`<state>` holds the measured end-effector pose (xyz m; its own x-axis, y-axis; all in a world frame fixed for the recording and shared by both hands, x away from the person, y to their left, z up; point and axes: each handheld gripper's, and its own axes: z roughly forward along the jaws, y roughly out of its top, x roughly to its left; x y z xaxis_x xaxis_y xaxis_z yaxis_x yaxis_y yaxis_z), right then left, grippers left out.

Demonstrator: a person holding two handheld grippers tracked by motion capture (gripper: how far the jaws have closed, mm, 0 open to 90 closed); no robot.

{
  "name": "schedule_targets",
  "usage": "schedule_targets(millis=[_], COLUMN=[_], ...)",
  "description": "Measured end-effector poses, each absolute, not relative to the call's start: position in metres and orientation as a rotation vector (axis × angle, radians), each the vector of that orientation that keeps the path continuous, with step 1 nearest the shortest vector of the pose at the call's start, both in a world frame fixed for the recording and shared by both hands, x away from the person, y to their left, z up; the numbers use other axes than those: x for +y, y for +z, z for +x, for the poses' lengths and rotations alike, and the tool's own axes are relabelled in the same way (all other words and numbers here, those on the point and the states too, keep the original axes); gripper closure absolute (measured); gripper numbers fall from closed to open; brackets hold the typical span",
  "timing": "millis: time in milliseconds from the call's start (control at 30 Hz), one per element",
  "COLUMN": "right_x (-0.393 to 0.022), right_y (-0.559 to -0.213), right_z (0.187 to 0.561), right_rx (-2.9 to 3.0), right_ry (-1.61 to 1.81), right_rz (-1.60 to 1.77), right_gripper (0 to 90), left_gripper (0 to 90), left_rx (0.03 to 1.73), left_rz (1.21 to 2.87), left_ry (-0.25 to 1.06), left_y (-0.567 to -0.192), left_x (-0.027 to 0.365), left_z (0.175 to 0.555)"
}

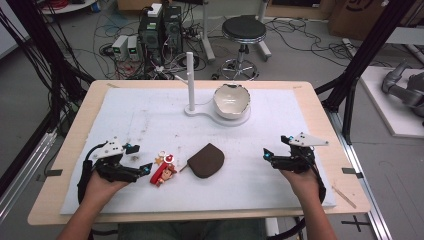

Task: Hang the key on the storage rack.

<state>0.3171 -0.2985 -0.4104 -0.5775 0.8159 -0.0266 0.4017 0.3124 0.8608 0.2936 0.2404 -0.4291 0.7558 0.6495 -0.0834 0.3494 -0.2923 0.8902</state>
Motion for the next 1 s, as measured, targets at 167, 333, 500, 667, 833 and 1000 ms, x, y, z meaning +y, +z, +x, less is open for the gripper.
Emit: schedule_targets(millis=[167, 333, 500, 667, 833, 1000], right_x=[-0.296, -0.296, -0.296, -0.295, -0.294, -0.294], right_y=[-0.410, -0.409, -0.410, -0.411, -0.412, -0.412], right_z=[0.316, 0.316, 0.315, 0.315, 0.315, 0.315], right_rx=[2.125, 2.122, 2.126, 2.138, 2.145, 2.147], right_ry=[1.194, 1.192, 1.183, 1.171, 1.165, 1.163], right_rz=[1.073, 1.061, 1.066, 1.065, 1.058, 1.057], right_gripper=[16.1, 16.1, 16.1, 16.1, 16.1, 16.1], left_gripper=[15.3, 15.3, 15.4, 15.7, 18.2, 24.8], left_rx=[0.736, 0.694, 0.633, 0.549, 0.543, 0.586], left_rz=[1.905, 1.934, 1.969, 2.080, 2.122, 2.145], left_ry=[0.345, 0.295, 0.231, 0.181, 0.195, 0.245], left_y=[-0.426, -0.428, -0.432, -0.440, -0.445, -0.448], left_x=[0.236, 0.224, 0.203, 0.179, 0.171, 0.172], left_z=[0.291, 0.290, 0.287, 0.283, 0.284, 0.286])
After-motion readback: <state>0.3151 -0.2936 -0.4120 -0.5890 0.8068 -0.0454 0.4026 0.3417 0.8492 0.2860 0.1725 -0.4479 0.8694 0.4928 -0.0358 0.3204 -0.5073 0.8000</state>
